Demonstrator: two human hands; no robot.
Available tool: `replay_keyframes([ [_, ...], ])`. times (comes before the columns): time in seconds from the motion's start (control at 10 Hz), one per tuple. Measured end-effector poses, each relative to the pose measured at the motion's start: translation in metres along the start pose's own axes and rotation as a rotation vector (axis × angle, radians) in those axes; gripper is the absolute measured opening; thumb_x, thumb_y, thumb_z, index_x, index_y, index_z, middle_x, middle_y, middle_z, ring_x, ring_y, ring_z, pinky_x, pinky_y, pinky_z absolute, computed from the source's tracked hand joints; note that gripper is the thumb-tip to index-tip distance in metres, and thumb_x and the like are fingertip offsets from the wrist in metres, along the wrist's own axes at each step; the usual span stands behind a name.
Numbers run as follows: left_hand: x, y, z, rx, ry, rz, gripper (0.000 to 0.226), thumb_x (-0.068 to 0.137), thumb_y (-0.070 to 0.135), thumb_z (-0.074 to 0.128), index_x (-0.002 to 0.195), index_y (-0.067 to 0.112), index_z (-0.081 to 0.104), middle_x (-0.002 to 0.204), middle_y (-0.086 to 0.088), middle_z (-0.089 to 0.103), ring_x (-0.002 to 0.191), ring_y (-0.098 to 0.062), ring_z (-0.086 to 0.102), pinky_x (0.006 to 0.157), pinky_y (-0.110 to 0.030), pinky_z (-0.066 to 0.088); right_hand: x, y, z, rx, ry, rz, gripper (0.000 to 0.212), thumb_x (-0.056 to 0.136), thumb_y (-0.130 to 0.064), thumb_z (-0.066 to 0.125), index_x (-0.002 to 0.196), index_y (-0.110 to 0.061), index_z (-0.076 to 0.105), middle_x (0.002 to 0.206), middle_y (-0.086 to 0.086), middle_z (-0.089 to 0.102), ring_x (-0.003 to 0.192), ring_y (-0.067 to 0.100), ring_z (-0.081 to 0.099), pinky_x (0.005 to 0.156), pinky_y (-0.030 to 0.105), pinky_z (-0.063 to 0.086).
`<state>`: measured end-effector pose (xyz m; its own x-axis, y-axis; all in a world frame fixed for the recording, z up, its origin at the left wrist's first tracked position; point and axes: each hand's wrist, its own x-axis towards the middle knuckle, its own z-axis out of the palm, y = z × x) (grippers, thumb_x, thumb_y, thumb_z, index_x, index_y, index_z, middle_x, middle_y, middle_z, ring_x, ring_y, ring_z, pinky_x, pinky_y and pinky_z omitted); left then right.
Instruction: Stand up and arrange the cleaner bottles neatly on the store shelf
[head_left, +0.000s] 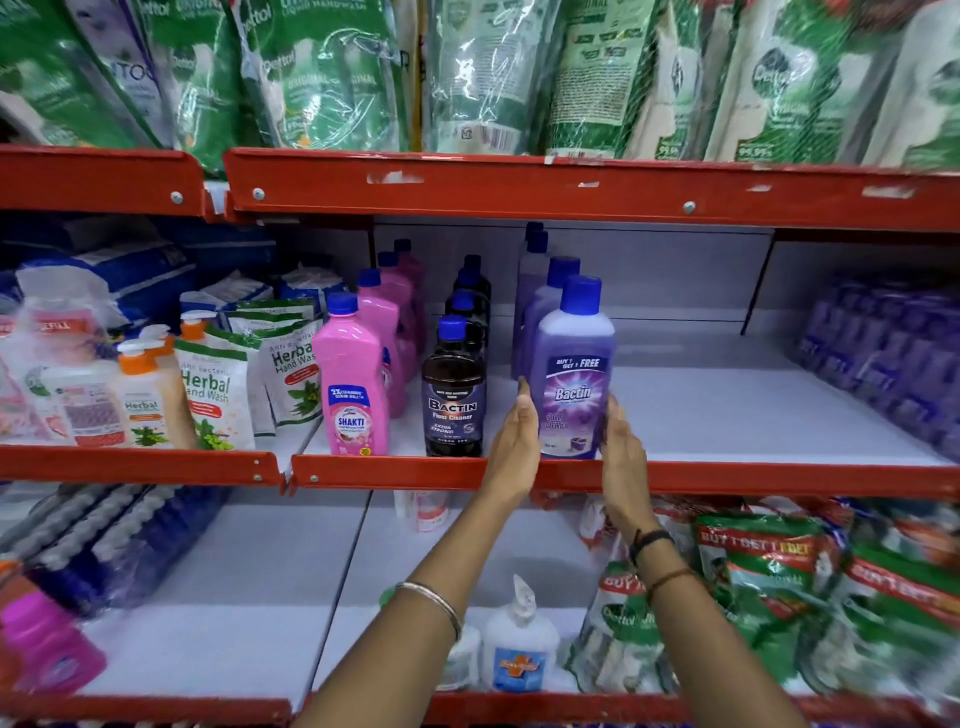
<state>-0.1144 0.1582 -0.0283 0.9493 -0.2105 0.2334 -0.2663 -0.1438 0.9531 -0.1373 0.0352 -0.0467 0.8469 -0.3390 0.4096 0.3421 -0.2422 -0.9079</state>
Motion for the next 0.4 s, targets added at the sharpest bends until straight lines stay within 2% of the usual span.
replay_keyframes([
  [0.1, -0.0008, -0.0001, 0.0013, 0.035, 0.023, 0.040, 0.060, 0.092, 0.054, 0.008, 0.148, 0.032, 0.018, 0.155, 0.006, 0.027, 0.143, -0.011, 0.023, 0.114, -0.024, 0.015, 0.0040, 0.0013, -0.0088, 0.050, -0.068, 0.033, 0.051, 0.095, -0.051, 0.022, 0.139, -0.033, 0.041, 0.114, -0.013, 0.061, 0.093, -0.016, 0.061, 0.074, 0.004, 0.047],
  [0.2, -0.0026, 0.0008, 0.0034, 0.052, 0.034, 0.044, 0.066, 0.087, 0.058, 0.006, 0.147, 0.034, 0.017, 0.155, 0.003, 0.029, 0.143, -0.014, 0.026, 0.116, -0.029, 0.018, 0.0058, -0.0001, -0.0137, 0.072, -0.081, 0.062, 0.048, 0.091, -0.057, 0.023, 0.134, -0.044, 0.038, 0.107, -0.018, 0.062, 0.090, -0.014, 0.063, 0.074, 0.008, 0.049],
  [0.3, -0.0042, 0.0035, 0.0046, 0.041, 0.032, 0.056, 0.066, 0.087, 0.058, 0.005, 0.147, 0.035, 0.018, 0.155, 0.004, 0.030, 0.142, -0.014, 0.027, 0.111, -0.024, 0.018, 0.0037, -0.0028, -0.0141, 0.082, -0.090, 0.074, 0.046, 0.090, -0.057, 0.021, 0.132, -0.045, 0.035, 0.102, -0.026, 0.058, 0.086, -0.016, 0.062, 0.070, 0.006, 0.048],
  [0.4, -0.0034, 0.0046, 0.0018, 0.015, 0.016, 0.006, 0.064, 0.088, 0.063, 0.006, 0.146, 0.040, 0.018, 0.154, 0.004, 0.030, 0.142, -0.017, 0.029, 0.114, -0.028, 0.017, 0.0035, -0.0067, -0.0179, 0.121, -0.091, 0.084, 0.057, 0.086, -0.062, 0.019, 0.135, -0.040, 0.036, 0.115, -0.020, 0.059, 0.099, -0.005, 0.062, 0.085, 0.015, 0.047],
])
